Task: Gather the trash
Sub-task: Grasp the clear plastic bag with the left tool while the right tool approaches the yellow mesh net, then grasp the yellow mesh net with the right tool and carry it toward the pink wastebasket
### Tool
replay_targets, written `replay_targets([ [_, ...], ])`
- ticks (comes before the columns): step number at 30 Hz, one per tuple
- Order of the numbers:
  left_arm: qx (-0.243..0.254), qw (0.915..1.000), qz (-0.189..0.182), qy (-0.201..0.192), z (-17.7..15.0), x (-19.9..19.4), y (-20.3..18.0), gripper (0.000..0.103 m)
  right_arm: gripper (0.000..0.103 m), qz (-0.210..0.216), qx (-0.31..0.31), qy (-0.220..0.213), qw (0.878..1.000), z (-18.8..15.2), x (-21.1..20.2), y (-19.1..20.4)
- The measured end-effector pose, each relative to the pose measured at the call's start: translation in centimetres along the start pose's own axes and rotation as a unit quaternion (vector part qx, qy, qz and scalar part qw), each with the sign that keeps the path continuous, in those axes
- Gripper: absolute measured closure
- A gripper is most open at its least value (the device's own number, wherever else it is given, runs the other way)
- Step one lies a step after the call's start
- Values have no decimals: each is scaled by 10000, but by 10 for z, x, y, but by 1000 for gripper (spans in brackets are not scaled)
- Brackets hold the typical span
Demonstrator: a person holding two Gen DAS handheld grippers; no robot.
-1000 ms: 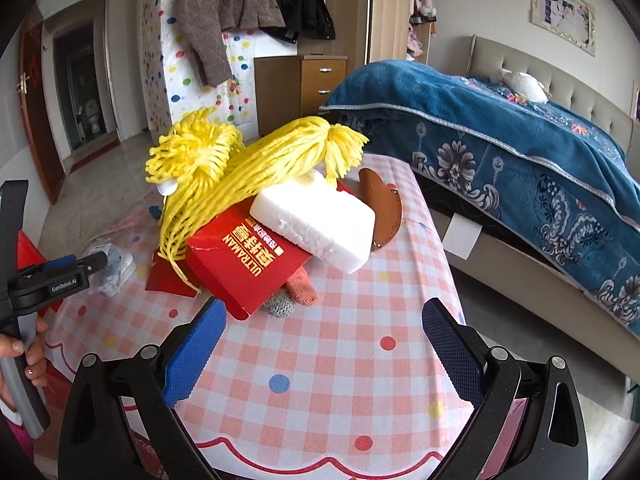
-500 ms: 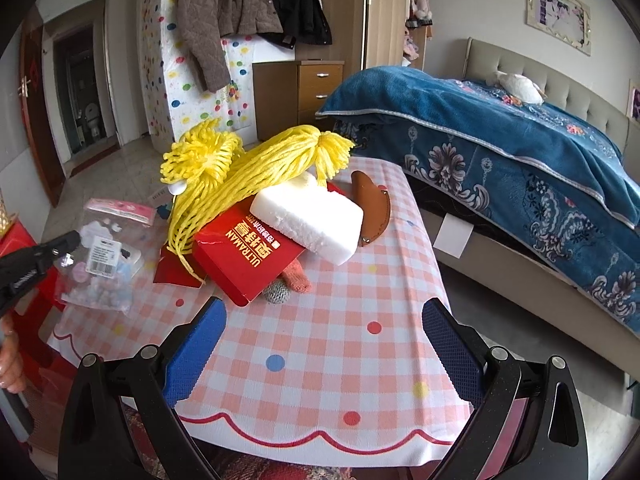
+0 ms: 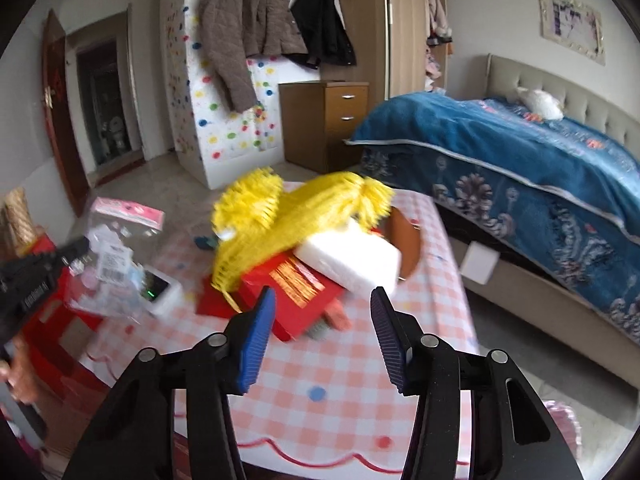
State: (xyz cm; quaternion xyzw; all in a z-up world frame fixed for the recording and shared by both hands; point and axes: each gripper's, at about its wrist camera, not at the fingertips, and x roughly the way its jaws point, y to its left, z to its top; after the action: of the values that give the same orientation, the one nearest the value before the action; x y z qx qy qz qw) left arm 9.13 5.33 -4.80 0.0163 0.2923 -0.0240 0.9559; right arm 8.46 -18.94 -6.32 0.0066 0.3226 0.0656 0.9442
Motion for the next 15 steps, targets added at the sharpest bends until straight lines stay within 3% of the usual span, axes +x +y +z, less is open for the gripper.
replay_targets([
  [2, -34, 10000, -15, -19, 1, 2, 2, 101, 41, 246, 129, -38, 9996, 8, 5, 4],
  [3, -53, 10000, -31, -18, 1, 3, 3, 101, 15, 284, 183, -97, 9994, 12, 9, 8],
  [4, -69, 10000, -45, -18, 1, 5, 3, 101, 10, 323, 195, -188, 9991, 14, 11, 12],
  [15, -208, 9997, -124, 53, 5, 30, 13, 101, 10, -125, 331, -1, 9994, 40, 81, 37],
])
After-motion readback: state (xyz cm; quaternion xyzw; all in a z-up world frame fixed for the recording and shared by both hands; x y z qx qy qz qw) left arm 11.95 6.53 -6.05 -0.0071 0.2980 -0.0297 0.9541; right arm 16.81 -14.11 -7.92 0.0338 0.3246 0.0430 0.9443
